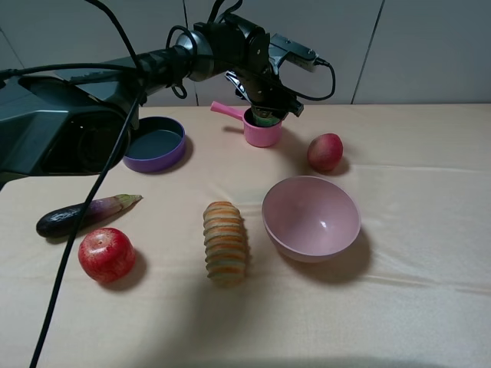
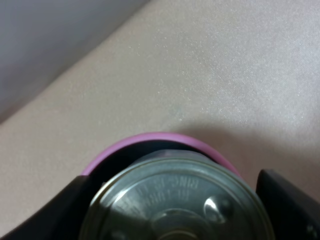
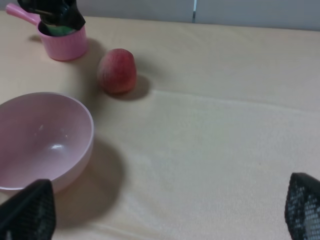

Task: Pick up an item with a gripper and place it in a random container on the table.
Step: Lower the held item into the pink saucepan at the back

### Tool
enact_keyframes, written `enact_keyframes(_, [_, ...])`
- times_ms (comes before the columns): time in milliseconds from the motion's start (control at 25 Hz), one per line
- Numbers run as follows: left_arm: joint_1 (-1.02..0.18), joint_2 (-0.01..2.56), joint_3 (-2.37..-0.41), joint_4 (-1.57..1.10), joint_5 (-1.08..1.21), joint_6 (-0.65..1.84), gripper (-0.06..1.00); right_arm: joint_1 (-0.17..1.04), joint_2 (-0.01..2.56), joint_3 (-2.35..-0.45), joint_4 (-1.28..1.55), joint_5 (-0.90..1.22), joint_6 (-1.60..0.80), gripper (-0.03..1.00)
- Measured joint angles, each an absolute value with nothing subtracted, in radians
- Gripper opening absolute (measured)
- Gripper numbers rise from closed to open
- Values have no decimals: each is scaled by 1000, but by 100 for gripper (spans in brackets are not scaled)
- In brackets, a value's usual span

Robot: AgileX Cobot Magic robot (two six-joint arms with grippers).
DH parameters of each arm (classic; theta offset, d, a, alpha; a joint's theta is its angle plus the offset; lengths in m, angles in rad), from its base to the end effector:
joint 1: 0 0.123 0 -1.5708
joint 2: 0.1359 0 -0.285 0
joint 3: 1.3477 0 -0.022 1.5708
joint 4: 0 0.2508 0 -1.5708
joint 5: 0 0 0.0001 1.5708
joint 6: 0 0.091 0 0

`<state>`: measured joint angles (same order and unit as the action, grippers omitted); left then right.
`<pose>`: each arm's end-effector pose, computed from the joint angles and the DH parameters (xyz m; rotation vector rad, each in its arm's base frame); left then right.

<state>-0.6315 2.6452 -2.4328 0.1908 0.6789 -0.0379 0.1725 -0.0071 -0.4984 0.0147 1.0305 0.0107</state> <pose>0.4757 -0.3345 0.1495 0.8031 2.2208 -0.1117 -0.0047 0.0004 0.2793 -0.1630 2.0044 0.1344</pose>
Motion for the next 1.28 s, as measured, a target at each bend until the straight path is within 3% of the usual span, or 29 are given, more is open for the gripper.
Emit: enact_keyframes(1280, [-620, 2646, -2433, 200, 695, -40, 67, 172, -7, -498, 15, 1031, 11, 69])
